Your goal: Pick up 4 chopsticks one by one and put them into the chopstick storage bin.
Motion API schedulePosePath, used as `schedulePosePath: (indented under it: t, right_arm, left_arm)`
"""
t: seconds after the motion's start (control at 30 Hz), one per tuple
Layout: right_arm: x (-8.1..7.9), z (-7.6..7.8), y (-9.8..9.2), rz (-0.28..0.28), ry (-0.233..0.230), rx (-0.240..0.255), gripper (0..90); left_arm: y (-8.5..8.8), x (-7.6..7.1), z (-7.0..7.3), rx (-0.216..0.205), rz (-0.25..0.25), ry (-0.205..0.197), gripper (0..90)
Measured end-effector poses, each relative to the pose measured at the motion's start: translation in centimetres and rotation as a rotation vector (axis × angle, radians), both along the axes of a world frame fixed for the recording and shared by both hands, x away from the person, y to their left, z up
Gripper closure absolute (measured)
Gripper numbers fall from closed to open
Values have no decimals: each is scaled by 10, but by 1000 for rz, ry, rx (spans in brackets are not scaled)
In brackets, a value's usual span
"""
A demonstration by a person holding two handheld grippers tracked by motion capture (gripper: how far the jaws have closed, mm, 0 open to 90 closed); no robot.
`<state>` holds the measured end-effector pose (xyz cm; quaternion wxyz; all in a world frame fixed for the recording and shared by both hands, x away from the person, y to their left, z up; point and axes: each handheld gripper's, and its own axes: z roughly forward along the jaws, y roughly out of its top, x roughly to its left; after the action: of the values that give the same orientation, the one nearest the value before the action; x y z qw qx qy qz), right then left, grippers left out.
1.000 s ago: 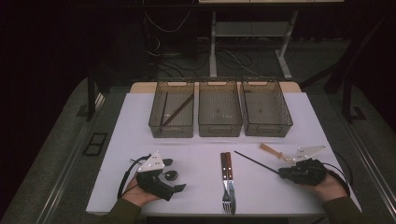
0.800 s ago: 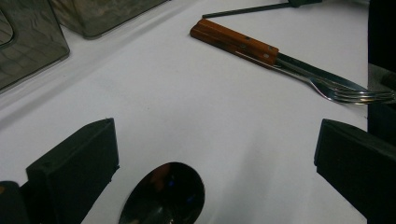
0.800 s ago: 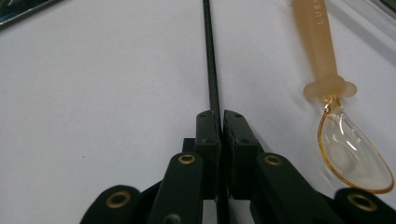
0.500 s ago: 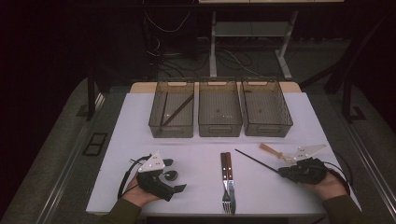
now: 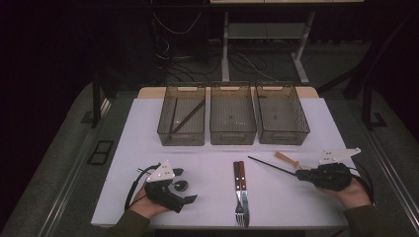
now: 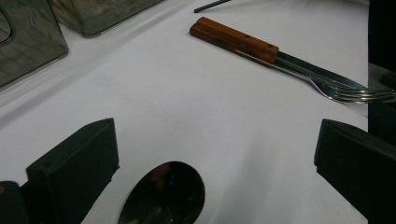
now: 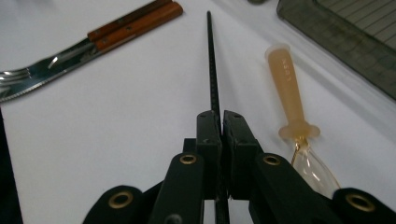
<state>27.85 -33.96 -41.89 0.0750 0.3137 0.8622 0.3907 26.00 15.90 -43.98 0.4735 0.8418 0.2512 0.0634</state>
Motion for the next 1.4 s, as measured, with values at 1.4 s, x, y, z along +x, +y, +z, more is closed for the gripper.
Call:
schedulePosePath:
  t: [1.4]
  right_arm:
    - [36,49,45,-33,-123,202,858]
  left_arm:
    - [0,1,0,7,4,-1,0]
